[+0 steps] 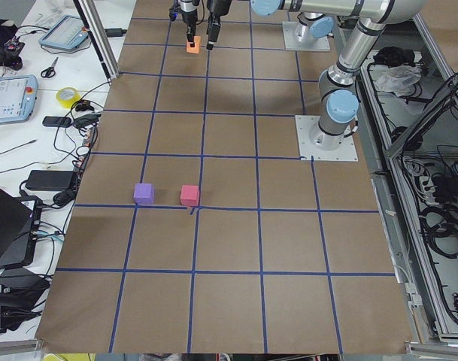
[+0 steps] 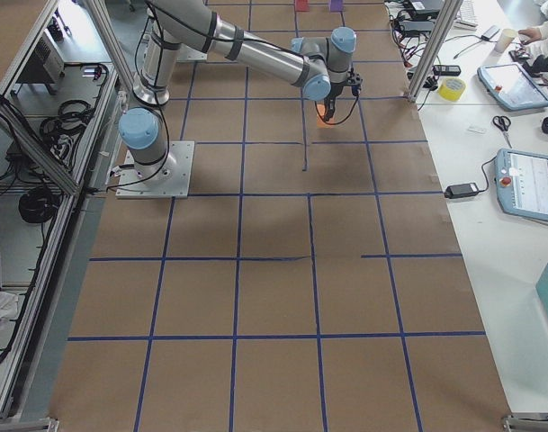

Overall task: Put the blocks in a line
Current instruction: 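Carry the orange cube with the right gripper toward the table center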

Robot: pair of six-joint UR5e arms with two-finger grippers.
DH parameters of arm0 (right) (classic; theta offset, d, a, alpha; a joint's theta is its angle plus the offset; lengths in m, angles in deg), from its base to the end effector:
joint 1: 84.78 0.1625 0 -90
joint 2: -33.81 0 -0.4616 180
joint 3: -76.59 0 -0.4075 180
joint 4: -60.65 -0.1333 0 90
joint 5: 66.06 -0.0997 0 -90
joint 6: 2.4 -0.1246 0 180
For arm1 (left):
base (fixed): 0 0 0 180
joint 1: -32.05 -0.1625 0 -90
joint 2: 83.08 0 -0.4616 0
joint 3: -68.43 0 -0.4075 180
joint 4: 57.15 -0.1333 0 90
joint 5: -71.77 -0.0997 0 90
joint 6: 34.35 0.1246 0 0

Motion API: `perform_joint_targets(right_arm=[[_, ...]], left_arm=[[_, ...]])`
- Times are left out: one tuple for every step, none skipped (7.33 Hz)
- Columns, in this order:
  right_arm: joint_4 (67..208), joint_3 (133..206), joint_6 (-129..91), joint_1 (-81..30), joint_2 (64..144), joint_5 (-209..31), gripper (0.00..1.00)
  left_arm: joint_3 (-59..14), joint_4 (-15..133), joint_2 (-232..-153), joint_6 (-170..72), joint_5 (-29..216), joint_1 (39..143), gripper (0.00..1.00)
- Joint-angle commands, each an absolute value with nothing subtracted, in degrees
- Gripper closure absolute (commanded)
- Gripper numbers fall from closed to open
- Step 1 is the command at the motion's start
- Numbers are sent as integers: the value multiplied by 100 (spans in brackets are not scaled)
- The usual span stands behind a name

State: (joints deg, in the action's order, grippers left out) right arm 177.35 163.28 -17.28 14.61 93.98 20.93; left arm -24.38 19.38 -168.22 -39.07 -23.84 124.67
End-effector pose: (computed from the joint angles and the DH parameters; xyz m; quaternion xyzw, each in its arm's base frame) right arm 0.2513 -0.6622 0.2569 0.0478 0.9985 0.0040 0.0260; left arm -0.1437 -0.4913 0.5442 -0.0247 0.9894 -0.1377 0.0398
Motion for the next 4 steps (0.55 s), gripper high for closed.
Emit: perform_joint_targets(right_arm=[[17370, 15598, -3073, 2363, 8930, 2025, 99], [17368, 15517, -3253, 2603, 8840, 2034, 99], [17377, 15525, -3542, 2666, 8804, 2025, 99], [17385, 15560, -3519, 2675, 8708, 2051, 99]], left_arm=[[-2438, 1931, -16842, -3892, -2377, 12451, 0], [-2438, 1931, -16824, -3883, -2386, 12425, 0], [-2438, 1931, -16815, -3892, -2394, 12451, 0], [-2438, 1940, -16807, -3883, -2394, 12451, 0]])
